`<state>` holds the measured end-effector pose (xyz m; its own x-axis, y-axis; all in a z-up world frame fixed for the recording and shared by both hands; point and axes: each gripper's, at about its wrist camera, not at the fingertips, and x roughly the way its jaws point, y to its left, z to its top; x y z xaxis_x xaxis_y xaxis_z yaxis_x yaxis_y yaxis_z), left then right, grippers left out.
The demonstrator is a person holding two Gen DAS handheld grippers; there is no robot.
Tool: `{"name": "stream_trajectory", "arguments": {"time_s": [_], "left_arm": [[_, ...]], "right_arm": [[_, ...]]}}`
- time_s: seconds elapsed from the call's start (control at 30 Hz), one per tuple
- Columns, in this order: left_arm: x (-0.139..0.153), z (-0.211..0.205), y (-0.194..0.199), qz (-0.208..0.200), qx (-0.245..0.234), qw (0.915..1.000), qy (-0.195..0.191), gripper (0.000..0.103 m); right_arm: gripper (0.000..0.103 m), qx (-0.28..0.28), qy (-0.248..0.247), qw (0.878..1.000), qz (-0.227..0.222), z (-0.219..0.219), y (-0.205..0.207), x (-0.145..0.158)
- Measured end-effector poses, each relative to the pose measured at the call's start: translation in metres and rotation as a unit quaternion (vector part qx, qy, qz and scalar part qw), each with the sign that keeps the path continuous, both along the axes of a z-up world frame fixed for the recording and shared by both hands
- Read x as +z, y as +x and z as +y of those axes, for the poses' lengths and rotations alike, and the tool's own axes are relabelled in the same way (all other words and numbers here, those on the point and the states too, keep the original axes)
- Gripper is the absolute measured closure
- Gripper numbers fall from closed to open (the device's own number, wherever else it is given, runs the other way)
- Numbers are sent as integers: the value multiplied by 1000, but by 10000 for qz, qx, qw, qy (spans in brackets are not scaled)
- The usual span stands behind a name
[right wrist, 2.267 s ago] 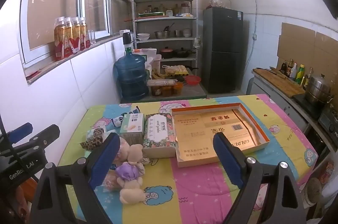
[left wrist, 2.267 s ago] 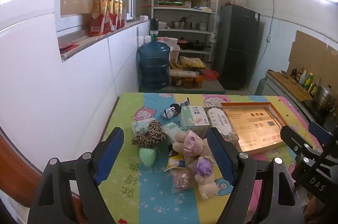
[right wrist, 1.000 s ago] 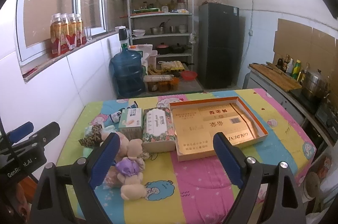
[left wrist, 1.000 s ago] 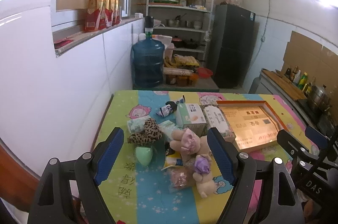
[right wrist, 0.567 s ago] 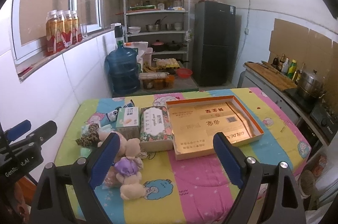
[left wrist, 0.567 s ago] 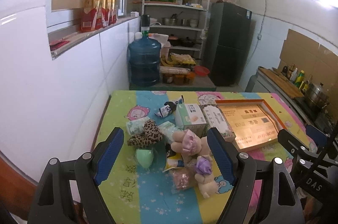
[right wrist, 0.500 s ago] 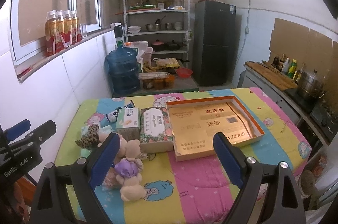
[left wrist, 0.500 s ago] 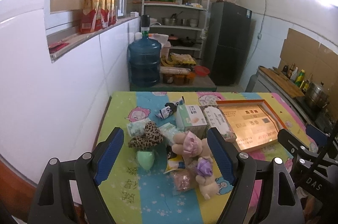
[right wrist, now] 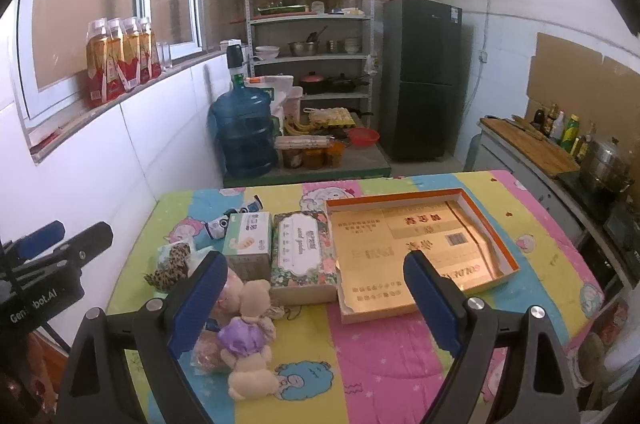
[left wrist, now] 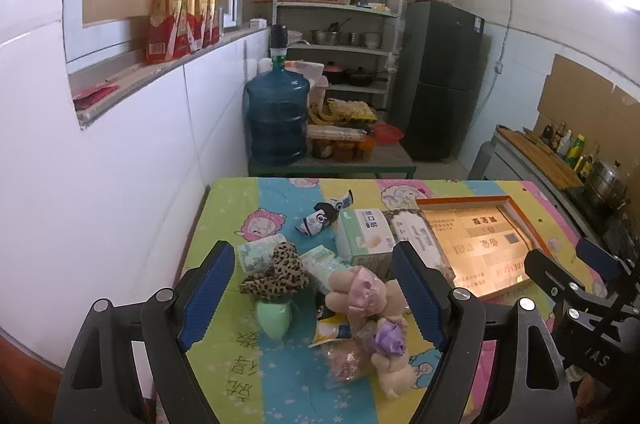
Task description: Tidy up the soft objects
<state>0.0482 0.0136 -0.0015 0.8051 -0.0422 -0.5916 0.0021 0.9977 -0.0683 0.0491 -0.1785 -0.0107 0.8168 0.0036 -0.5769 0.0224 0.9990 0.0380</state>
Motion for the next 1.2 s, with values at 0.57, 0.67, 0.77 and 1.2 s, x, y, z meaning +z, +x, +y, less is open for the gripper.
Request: {"name": "stream_trajectory", "arguments": {"time_s": [0.57, 0.67, 0.77, 1.2], "left_arm": [[-9, 30, 11, 16, 236, 9997, 10, 21], [-9, 31, 12, 105, 214, 9997, 7, 21], [-4, 33, 11, 78, 210, 9997, -11, 21], [-10, 32, 11, 27, 371, 9992, -175, 21]], "right_arm": [[13, 92, 21, 9998, 158, 8, 3, -13], [13, 17, 183, 9994, 308, 4, -1, -17], [13, 46, 235, 9991, 345, 3, -2, -17], [13, 588, 188, 9970, 468, 15, 2, -29]]}}
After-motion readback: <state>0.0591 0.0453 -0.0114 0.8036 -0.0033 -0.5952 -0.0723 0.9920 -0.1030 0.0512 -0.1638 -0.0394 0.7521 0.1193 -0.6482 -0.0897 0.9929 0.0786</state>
